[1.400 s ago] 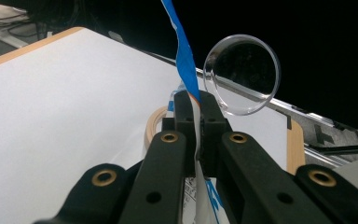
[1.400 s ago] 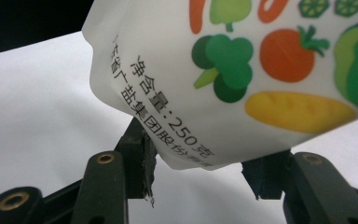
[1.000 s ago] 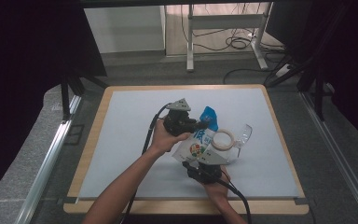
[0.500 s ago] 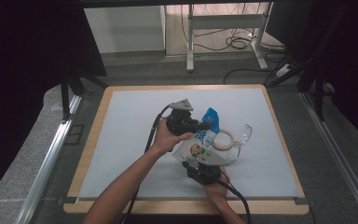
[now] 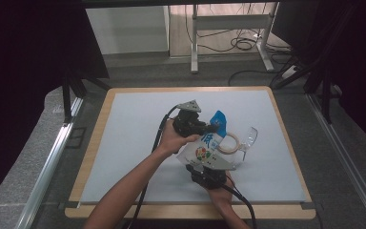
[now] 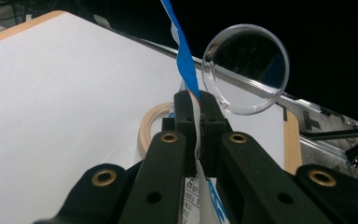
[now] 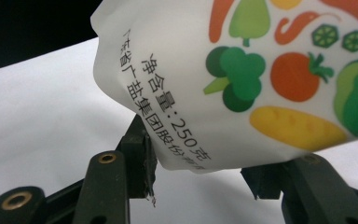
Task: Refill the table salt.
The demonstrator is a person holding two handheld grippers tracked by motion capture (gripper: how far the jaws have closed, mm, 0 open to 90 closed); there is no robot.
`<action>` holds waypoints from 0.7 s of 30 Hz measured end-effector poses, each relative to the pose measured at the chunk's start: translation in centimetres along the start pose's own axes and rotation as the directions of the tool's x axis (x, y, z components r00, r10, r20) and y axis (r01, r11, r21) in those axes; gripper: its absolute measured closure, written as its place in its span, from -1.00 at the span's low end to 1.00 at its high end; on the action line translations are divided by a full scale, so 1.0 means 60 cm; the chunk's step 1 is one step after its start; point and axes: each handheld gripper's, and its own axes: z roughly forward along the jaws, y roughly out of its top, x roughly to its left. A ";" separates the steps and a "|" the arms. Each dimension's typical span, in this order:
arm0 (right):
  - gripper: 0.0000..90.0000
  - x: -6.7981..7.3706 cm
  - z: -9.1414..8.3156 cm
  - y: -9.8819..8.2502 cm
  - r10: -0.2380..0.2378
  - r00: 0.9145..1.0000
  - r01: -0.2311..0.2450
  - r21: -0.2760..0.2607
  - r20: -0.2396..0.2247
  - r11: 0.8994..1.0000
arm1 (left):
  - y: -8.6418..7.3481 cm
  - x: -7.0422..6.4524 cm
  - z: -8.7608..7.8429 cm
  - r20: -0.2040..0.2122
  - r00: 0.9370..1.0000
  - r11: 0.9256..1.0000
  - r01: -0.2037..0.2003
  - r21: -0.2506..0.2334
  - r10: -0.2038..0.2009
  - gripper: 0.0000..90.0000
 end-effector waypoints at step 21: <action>0.17 0.004 -0.009 0.004 0.019 0.999 -0.020 -0.019 -0.027 1.000 | 0.000 0.007 0.002 0.004 1.000 1.000 0.005 -0.002 -0.005 0.99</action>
